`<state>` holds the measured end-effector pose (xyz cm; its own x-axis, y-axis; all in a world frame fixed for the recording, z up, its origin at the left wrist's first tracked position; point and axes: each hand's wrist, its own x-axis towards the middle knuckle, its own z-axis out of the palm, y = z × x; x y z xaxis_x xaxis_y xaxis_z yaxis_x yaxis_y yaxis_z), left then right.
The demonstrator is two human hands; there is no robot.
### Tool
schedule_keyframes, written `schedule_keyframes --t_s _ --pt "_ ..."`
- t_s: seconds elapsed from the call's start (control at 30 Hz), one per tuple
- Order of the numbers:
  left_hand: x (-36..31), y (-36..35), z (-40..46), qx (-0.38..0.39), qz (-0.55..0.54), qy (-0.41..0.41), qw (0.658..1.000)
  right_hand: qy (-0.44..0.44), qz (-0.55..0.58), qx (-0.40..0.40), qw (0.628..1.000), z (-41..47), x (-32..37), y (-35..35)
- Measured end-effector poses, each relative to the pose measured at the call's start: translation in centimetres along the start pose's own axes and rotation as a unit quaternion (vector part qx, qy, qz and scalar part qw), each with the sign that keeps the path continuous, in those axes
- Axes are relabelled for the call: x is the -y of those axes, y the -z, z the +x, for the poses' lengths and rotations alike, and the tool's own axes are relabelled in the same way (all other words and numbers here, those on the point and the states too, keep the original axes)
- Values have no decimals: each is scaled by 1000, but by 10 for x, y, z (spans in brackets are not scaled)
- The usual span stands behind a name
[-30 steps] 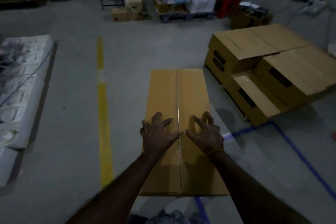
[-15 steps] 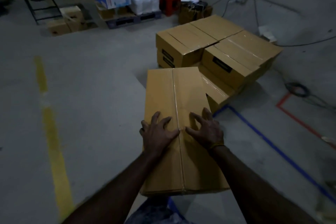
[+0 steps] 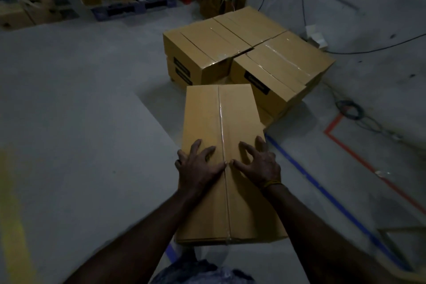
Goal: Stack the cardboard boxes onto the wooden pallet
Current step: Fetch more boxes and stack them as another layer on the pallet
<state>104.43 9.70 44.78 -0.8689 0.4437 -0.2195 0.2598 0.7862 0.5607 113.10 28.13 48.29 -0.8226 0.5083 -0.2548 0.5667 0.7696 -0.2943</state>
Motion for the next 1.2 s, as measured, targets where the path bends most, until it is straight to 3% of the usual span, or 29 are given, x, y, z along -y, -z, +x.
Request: schedule_keyframes --t_s 0.3,0.77,1.2 --pt "-86 -29 89 -3 3 -6 1000 1 10 -16 1000 96 -65 49" --pt "-261 -117 213 -76 -5 86 993 99 10 46 994 275 -217 146" --pt "-291 -171 364 -105 -30 165 980 151 -18 110 982 459 -248 149"
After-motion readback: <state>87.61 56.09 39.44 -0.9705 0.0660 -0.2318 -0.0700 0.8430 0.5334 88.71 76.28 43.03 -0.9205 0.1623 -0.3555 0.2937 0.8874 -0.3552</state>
